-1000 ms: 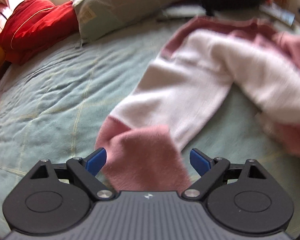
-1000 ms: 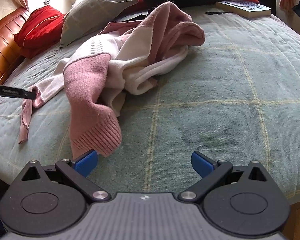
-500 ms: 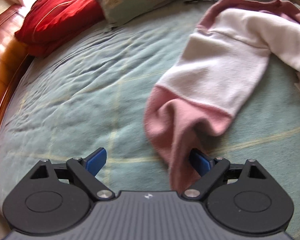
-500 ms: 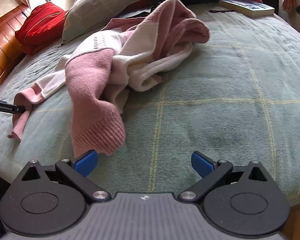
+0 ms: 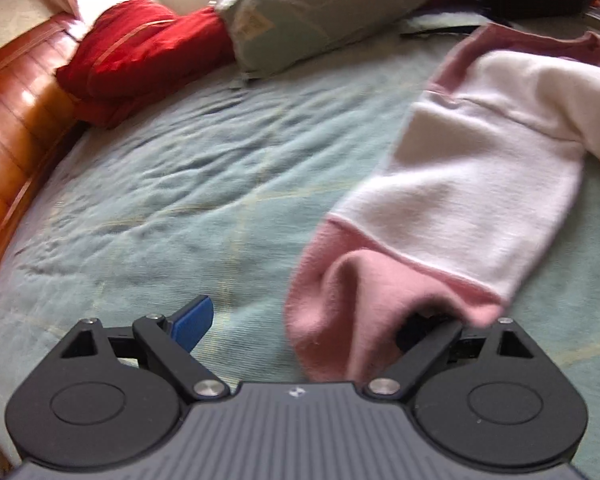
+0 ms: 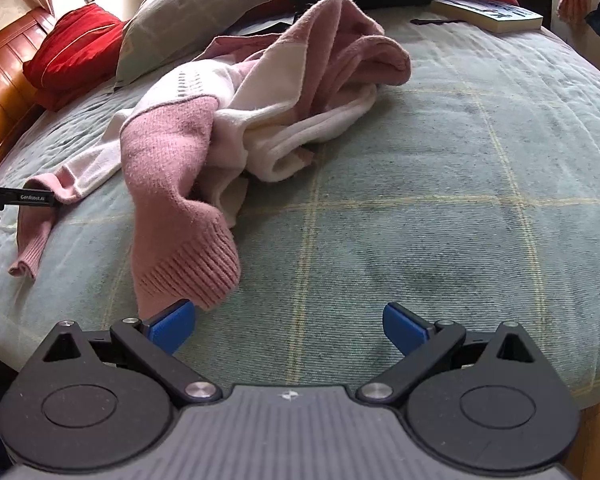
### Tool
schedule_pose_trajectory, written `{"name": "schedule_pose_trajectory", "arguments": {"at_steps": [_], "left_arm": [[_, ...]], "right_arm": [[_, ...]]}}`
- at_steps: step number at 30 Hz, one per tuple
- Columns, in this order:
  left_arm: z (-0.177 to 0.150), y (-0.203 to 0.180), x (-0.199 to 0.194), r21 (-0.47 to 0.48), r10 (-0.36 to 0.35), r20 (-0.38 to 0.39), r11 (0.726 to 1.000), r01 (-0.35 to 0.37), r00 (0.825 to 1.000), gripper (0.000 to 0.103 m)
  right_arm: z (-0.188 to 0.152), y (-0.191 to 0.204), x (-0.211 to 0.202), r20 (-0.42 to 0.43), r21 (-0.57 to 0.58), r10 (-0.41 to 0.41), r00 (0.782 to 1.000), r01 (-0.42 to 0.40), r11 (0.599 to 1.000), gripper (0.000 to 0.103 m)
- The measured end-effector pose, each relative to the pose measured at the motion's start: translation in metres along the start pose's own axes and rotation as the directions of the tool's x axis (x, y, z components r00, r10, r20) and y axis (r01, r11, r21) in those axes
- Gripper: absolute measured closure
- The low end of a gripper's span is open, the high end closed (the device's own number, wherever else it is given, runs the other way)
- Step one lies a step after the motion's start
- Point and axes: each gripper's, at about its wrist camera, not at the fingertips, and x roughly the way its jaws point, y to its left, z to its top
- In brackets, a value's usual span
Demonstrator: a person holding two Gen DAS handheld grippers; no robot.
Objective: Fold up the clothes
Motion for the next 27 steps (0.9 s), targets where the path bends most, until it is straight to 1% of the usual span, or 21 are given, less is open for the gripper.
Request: {"name": "schedule_pose_trajectory", "arguments": {"at_steps": [6, 10, 13, 17, 19, 21, 24, 27], "left_arm": [[0.000, 0.029, 0.005, -0.084, 0.074, 0.015, 0.994, -0.072, 0.997, 0.011], [0.002, 0.044, 0.004, -0.107, 0.112, 0.048, 0.988, -0.107, 0.993, 0.011], [0.007, 0.053, 0.004, -0.117, 0.137, 0.073, 0.985, -0.128, 0.988, 0.011], [0.016, 0.057, 0.005, -0.122, 0.165, 0.105, 0.981, -0.152, 0.981, 0.012], [0.019, 0.057, 0.004, -0.124, 0.182, 0.127, 0.978, -0.167, 0.975, 0.014], [0.022, 0.061, 0.003, -0.133, 0.201, 0.147, 0.974, -0.182, 0.968, 0.024], [0.028, 0.074, 0.006, -0.177, 0.216, 0.147, 0.966, -0.189, 0.965, 0.032], [0.034, 0.089, 0.013, -0.198, 0.244, 0.137, 0.956, -0.214, 0.960, 0.032]], "right_arm": [[0.001, 0.004, 0.001, 0.001, -0.019, 0.000, 1.000, 0.000, 1.000, 0.001], [0.004, 0.010, 0.000, 0.005, -0.039, 0.025, 1.000, -0.025, 0.999, 0.001], [0.008, 0.020, -0.003, 0.011, -0.071, 0.064, 0.998, -0.063, 0.996, 0.001], [0.013, 0.033, -0.010, 0.020, -0.108, 0.149, 0.989, -0.146, 0.983, 0.000], [0.016, 0.040, -0.013, 0.028, -0.127, 0.174, 0.984, -0.170, 0.977, 0.000], [0.018, 0.046, -0.015, 0.037, -0.141, 0.171, 0.985, -0.165, 0.976, 0.000], [0.022, 0.049, -0.014, 0.042, -0.147, 0.161, 0.986, -0.153, 0.977, 0.000], [0.025, 0.050, -0.011, 0.039, -0.144, 0.154, 0.987, -0.147, 0.979, 0.000]]}}
